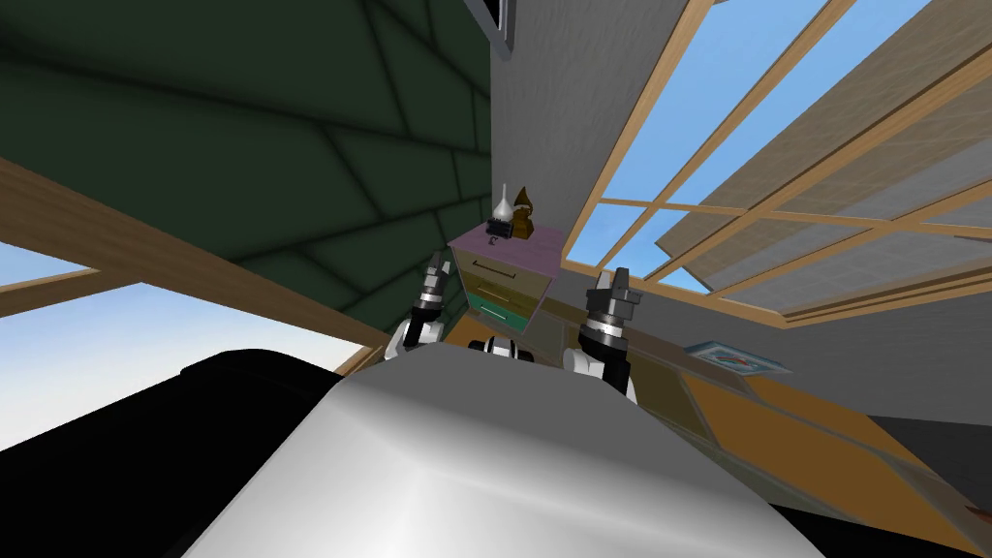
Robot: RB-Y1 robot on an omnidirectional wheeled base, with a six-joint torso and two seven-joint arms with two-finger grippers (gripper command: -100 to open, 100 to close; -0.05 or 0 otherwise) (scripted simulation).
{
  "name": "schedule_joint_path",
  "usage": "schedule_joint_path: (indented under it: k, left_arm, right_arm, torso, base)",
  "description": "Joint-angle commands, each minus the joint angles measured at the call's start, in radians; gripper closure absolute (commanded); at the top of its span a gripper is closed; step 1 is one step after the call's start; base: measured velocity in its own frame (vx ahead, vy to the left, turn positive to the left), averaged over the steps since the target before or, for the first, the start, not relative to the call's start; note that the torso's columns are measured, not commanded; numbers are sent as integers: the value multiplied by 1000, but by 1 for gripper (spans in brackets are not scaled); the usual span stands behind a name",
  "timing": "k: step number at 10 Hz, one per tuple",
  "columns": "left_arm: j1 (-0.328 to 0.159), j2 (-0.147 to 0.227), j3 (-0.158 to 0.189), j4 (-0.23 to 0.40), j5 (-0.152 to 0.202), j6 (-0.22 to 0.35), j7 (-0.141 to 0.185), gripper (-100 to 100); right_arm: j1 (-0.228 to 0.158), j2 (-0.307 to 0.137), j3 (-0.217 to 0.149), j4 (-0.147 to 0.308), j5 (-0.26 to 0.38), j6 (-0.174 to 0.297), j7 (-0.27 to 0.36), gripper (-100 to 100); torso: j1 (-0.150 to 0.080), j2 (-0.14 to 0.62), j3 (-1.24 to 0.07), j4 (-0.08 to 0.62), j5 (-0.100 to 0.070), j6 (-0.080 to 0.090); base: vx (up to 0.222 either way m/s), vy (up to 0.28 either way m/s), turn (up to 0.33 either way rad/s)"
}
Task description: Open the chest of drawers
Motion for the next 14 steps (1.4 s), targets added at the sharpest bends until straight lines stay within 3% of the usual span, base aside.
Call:
schedule_joint_path:
  k: [1, 14]
  left_arm:
    - [-18, 20, -7, 72, -6, -5, -11, -100]
    - [-94, -11, -46, 334, -38, -17, -60, -100]
  right_arm:
    - [0, 0, 0, 0, 0, 0, 0, 0]
    - [0, 0, 0, 0, 0, 0, 0, 0]
  torso:
    - [0, 1, 0, 0, 0, 0]
    - [2, 0, 0, 0, 0, 0]
  base:
    - [67, 36, -87]
    - [51, 32, -44]
